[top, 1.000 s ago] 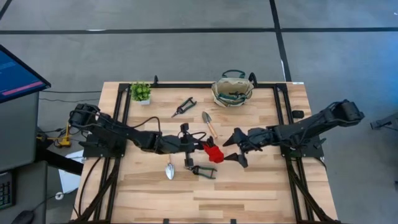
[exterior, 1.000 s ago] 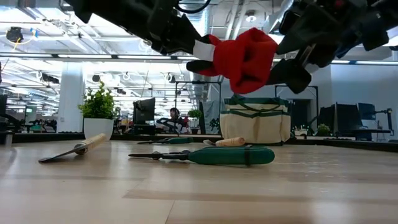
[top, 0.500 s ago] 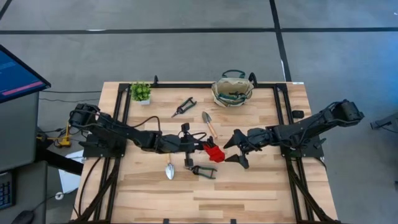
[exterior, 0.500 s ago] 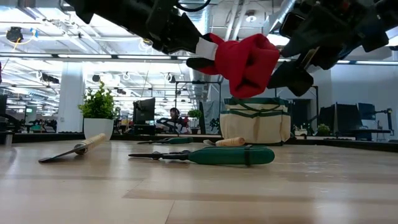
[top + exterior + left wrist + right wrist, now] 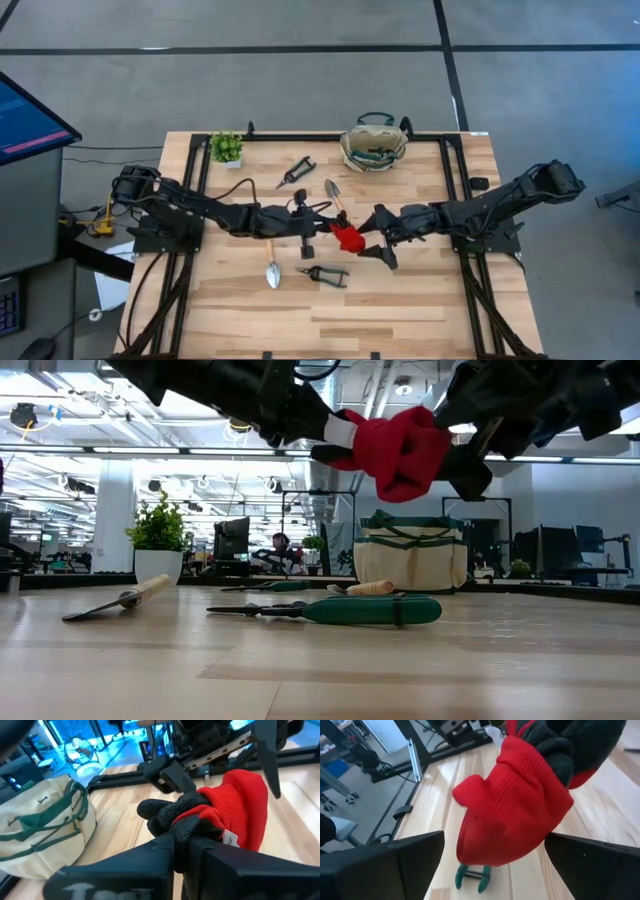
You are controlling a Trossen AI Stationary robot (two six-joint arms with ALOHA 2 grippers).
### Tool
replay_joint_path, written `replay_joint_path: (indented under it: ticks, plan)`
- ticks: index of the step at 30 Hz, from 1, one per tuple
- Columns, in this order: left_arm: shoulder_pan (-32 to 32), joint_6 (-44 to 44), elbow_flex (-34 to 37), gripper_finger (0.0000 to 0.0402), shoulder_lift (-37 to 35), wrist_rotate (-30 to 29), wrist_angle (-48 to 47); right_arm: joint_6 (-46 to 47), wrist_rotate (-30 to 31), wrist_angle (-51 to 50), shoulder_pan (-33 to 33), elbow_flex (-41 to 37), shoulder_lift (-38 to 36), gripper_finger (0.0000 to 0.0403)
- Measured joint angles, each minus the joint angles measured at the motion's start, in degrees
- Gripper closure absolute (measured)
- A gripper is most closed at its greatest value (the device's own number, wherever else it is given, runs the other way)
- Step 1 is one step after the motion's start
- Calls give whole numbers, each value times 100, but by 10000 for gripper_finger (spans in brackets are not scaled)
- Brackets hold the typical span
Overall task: Pick & Place Garden tools in Gardening bag
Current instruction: Put the red gloves into the gardening bag
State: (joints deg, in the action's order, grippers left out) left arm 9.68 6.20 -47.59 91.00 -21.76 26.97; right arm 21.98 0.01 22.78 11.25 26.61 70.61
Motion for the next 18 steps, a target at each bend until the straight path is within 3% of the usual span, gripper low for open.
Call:
replay_joint_path:
  ticks: [7,18]
  plan:
    - [-125,2,0,401,0,444,415,-122,3,322,0,0,0,69]
    - [-108,0,0,401,0,680,593,-245,225,361,-15,0,0,82]
